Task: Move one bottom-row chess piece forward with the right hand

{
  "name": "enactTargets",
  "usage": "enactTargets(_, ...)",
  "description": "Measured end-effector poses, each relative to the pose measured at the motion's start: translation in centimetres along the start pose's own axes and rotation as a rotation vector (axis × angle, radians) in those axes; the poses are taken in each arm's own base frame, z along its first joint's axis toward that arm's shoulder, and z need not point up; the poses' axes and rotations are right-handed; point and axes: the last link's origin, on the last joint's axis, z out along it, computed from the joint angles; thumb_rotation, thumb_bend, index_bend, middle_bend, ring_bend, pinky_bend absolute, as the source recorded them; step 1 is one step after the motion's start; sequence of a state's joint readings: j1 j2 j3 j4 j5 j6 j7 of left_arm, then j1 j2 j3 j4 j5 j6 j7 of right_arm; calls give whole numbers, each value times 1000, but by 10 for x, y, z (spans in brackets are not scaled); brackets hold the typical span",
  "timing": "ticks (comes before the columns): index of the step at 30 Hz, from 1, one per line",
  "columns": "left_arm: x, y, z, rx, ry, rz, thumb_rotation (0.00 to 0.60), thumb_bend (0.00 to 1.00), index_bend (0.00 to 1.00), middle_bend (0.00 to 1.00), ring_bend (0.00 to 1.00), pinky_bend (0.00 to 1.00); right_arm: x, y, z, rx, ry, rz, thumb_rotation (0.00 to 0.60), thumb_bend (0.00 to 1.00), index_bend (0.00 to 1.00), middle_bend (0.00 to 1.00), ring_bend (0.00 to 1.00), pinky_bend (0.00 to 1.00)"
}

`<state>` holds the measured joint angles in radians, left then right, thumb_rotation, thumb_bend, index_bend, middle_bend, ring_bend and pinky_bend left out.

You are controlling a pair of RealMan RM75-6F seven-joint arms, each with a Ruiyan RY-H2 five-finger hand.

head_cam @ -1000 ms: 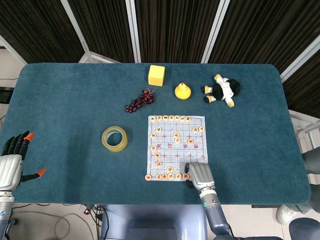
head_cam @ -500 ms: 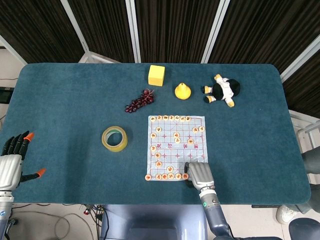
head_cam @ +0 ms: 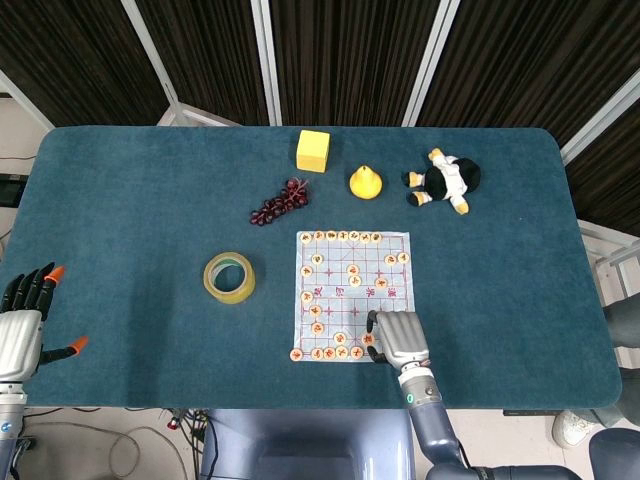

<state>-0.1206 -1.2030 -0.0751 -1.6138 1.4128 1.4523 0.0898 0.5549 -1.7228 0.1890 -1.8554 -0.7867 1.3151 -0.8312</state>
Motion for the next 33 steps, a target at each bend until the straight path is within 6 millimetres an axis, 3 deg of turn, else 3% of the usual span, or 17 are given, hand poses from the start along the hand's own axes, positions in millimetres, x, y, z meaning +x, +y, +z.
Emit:
enactTargets(5, -1, -1, 1, 15, 3, 6, 600, 0, 0, 0, 0, 0, 4, -9, 11, 8, -8, 0, 600, 369, 566, 1000, 1000, 899)
enactTargets(12, -2, 0, 2, 21, -2, 3, 600, 0, 0, 0, 0, 0, 0, -21, 28, 6, -36, -8, 600, 369, 566, 1000, 1000, 896)
enactTargets(33, -2, -1, 4, 19, -16, -32, 600, 0, 0, 0, 0, 0, -20, -40, 48, 2, -47, -30, 600, 369, 566, 1000, 1000, 895)
